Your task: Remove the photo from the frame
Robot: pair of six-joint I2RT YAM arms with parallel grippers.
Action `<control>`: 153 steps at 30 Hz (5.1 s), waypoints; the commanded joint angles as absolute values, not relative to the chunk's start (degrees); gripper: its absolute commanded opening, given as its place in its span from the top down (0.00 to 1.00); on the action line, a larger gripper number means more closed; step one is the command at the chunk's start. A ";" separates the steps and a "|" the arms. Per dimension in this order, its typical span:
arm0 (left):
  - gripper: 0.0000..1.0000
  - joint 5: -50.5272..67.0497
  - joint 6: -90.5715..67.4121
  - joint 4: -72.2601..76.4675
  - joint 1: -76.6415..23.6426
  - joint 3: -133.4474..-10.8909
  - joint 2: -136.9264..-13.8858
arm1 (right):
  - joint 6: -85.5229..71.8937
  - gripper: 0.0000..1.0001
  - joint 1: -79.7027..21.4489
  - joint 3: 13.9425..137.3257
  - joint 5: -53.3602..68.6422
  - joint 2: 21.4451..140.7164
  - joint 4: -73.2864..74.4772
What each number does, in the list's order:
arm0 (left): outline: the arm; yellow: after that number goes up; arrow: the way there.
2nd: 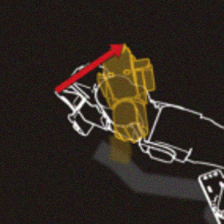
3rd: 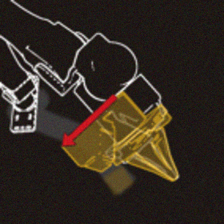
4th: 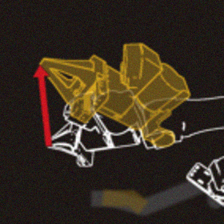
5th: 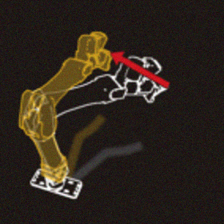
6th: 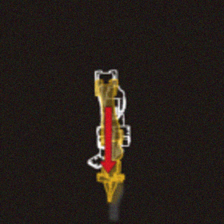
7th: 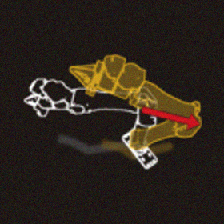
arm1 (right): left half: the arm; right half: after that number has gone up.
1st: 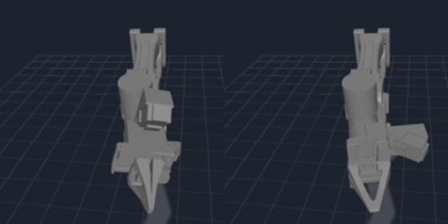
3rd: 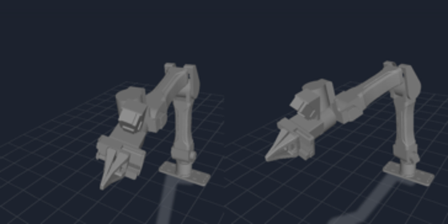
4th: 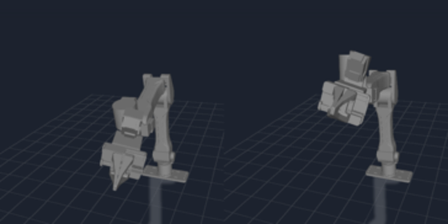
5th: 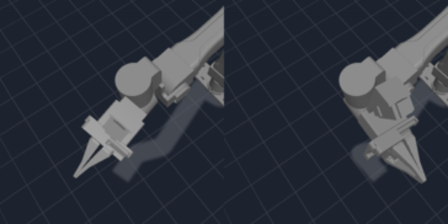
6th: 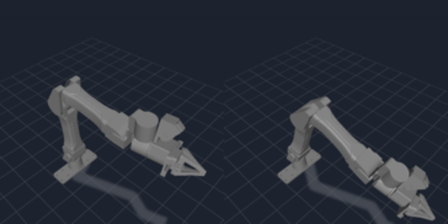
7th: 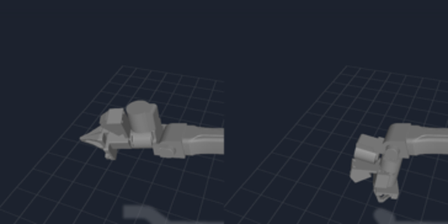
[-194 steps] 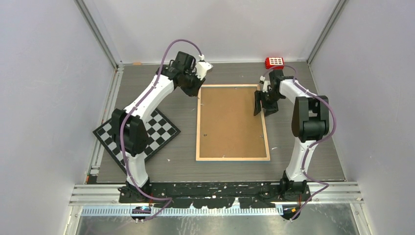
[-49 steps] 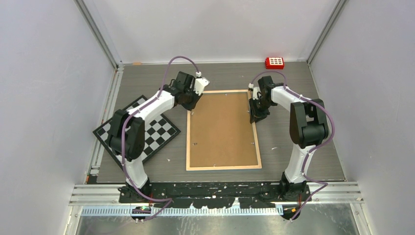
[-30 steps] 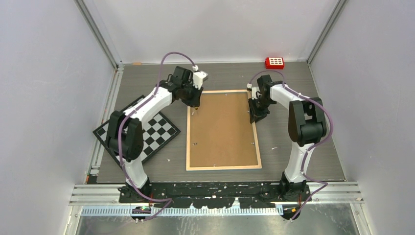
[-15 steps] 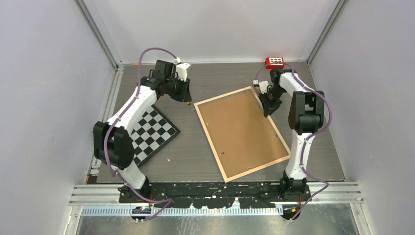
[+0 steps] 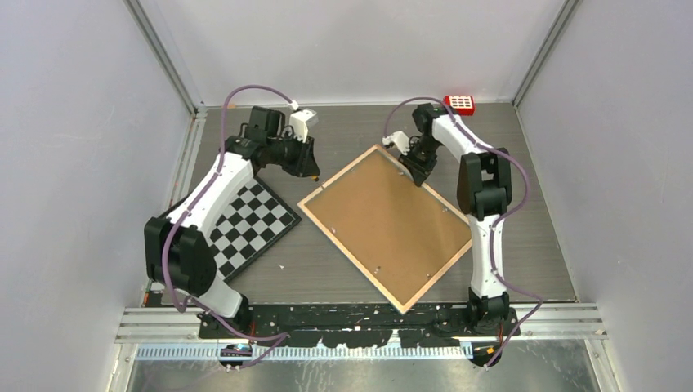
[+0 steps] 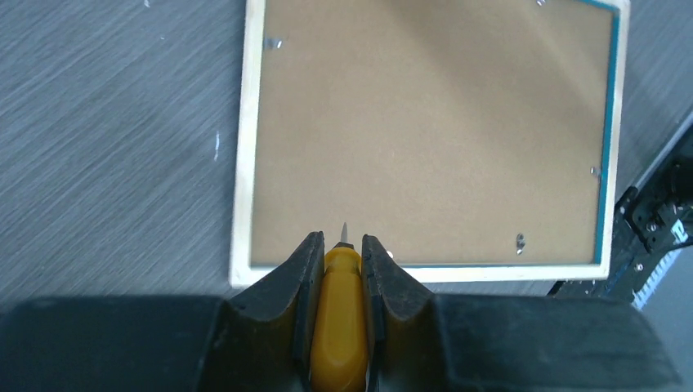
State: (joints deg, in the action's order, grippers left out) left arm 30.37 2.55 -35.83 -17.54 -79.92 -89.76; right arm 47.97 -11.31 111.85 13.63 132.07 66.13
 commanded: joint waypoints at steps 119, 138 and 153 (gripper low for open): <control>1.00 15.91 33.85 -39.79 -30.46 -84.91 -105.94 | 9.75 0.99 6.24 76.16 13.72 113.46 46.71; 1.00 18.34 19.84 -25.65 -30.67 -83.47 -106.22 | 10.20 1.00 6.24 76.58 15.11 114.74 47.58; 1.00 15.81 16.24 -25.19 -29.53 -81.62 -100.28 | 10.33 0.99 6.24 75.96 14.77 114.01 47.86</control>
